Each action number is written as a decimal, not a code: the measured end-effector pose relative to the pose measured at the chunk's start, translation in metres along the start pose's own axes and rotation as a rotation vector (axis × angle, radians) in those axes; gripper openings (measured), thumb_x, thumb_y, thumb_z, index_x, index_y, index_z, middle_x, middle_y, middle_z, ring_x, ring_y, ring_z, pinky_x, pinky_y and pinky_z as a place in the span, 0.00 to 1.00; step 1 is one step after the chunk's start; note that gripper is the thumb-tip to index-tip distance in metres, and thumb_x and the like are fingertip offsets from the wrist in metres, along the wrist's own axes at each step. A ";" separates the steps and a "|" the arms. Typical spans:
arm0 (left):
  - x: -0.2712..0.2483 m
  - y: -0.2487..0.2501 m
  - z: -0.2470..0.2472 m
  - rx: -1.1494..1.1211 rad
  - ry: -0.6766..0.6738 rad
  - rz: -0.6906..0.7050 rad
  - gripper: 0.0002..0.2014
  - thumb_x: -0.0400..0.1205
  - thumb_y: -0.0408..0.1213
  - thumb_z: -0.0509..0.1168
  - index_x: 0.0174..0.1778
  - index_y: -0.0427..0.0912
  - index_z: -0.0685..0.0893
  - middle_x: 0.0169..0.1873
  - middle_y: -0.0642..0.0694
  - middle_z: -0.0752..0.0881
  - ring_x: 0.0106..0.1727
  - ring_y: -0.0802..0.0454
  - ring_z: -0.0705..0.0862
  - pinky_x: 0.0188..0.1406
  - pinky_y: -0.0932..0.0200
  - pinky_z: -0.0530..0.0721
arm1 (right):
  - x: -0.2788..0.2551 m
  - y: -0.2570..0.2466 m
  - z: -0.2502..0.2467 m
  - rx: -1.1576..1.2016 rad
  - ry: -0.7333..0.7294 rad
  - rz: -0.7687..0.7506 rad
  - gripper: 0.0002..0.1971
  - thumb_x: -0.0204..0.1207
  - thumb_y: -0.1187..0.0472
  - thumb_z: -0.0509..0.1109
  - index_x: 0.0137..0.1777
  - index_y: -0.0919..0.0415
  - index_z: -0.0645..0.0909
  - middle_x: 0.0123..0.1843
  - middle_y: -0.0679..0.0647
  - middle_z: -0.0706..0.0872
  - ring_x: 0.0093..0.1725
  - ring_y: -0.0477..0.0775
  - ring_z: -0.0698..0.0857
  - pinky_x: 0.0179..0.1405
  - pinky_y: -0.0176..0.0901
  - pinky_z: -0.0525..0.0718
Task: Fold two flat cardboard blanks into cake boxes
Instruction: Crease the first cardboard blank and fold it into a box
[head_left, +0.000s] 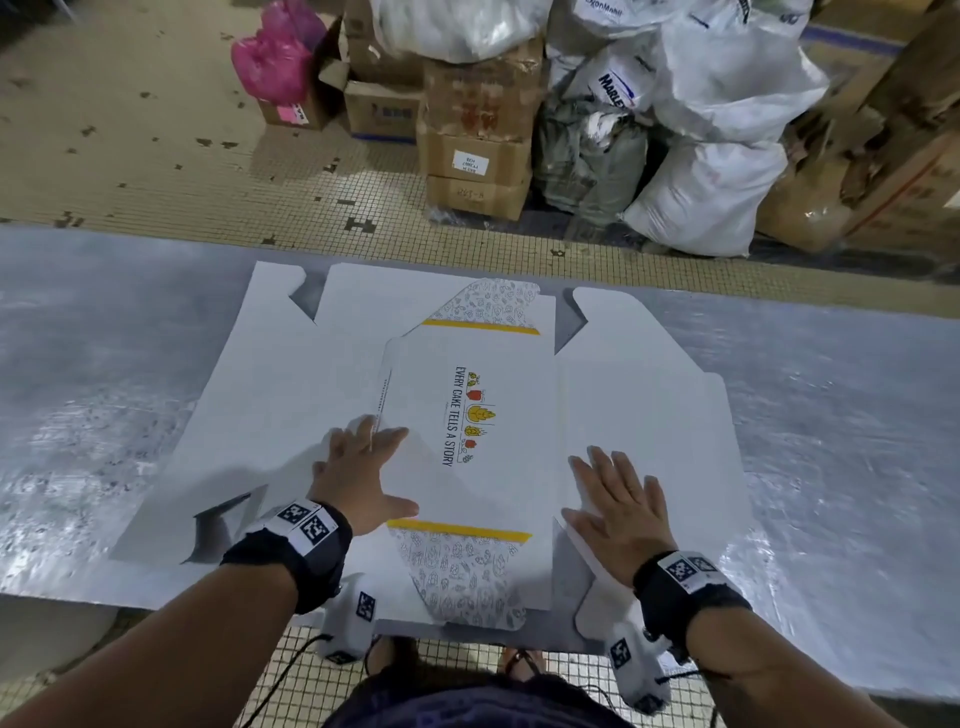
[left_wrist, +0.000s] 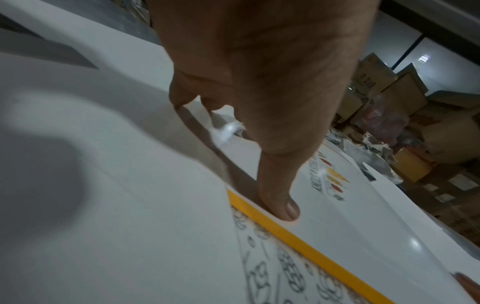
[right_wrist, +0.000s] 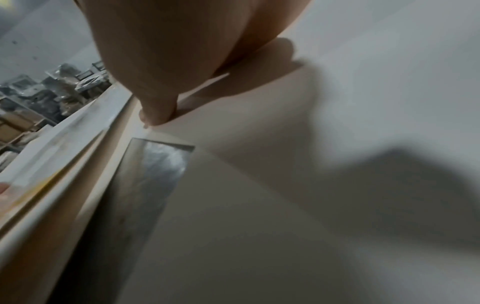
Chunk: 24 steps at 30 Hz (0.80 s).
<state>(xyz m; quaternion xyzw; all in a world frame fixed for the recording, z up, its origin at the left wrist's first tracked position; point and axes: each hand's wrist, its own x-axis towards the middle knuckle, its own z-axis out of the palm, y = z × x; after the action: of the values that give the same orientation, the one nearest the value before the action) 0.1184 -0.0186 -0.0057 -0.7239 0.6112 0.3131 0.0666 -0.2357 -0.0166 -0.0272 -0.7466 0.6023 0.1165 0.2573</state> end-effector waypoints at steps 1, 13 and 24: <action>0.000 -0.002 0.001 -0.010 0.004 0.006 0.52 0.71 0.60 0.76 0.85 0.68 0.50 0.86 0.58 0.38 0.87 0.41 0.36 0.82 0.30 0.55 | -0.003 0.003 -0.001 0.009 0.006 0.001 0.34 0.80 0.31 0.41 0.84 0.31 0.33 0.84 0.34 0.26 0.82 0.42 0.24 0.82 0.55 0.28; -0.020 -0.038 -0.028 -0.468 0.500 -0.111 0.25 0.76 0.47 0.78 0.68 0.44 0.84 0.65 0.45 0.86 0.65 0.45 0.85 0.65 0.55 0.78 | 0.003 -0.055 -0.019 0.350 0.347 0.140 0.24 0.79 0.46 0.58 0.72 0.52 0.77 0.65 0.49 0.86 0.69 0.56 0.79 0.68 0.52 0.71; -0.014 -0.159 -0.056 -0.484 0.422 -0.645 0.38 0.72 0.44 0.75 0.79 0.41 0.72 0.72 0.31 0.78 0.71 0.31 0.78 0.70 0.43 0.77 | 0.038 -0.089 -0.021 0.799 0.280 0.485 0.25 0.70 0.57 0.81 0.66 0.64 0.81 0.61 0.60 0.88 0.58 0.63 0.86 0.60 0.55 0.85</action>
<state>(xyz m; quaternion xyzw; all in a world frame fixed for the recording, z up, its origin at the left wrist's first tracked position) 0.2859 0.0052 0.0001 -0.9199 0.2640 0.2560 -0.1365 -0.1439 -0.0470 -0.0064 -0.4359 0.7854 -0.1686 0.4058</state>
